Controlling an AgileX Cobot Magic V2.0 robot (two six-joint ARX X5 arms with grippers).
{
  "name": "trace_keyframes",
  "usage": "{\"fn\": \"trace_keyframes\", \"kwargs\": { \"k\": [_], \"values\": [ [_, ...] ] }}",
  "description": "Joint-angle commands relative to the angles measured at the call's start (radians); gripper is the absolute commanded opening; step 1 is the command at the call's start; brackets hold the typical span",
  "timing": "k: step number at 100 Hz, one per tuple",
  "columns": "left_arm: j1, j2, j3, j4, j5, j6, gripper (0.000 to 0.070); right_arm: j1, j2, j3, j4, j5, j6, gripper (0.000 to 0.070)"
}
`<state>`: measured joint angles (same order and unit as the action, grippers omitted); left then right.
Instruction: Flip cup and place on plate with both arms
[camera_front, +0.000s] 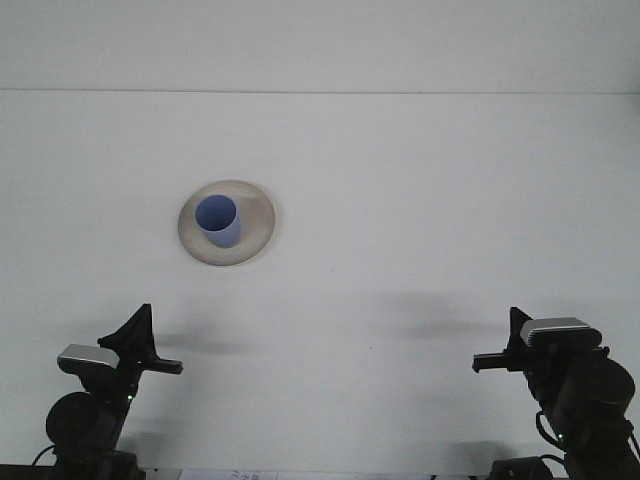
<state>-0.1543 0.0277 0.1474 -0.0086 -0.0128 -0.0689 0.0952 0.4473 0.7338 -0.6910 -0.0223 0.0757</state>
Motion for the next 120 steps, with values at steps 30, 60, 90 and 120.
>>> {"fn": "trace_keyframes", "kwargs": {
  "k": [30,60,90,120],
  "values": [
    [0.037,-0.025,-0.086,0.07,0.039,0.008,0.0012,0.0,0.003,0.01,0.01,0.003,0.003,0.0],
    [0.037,-0.025,-0.134,0.18,0.039,0.008,0.0012,0.0,0.003,0.01,0.01,0.003,0.003,0.0],
    [0.037,-0.024,-0.134,0.191,0.039,0.008,0.0012,0.0,0.003,0.01,0.011,0.003,0.003,0.0],
    [0.037,-0.024,-0.134,0.191,0.039,0.008,0.0012,0.0,0.003,0.01,0.01,0.003,0.003,0.0]
  ]
}}
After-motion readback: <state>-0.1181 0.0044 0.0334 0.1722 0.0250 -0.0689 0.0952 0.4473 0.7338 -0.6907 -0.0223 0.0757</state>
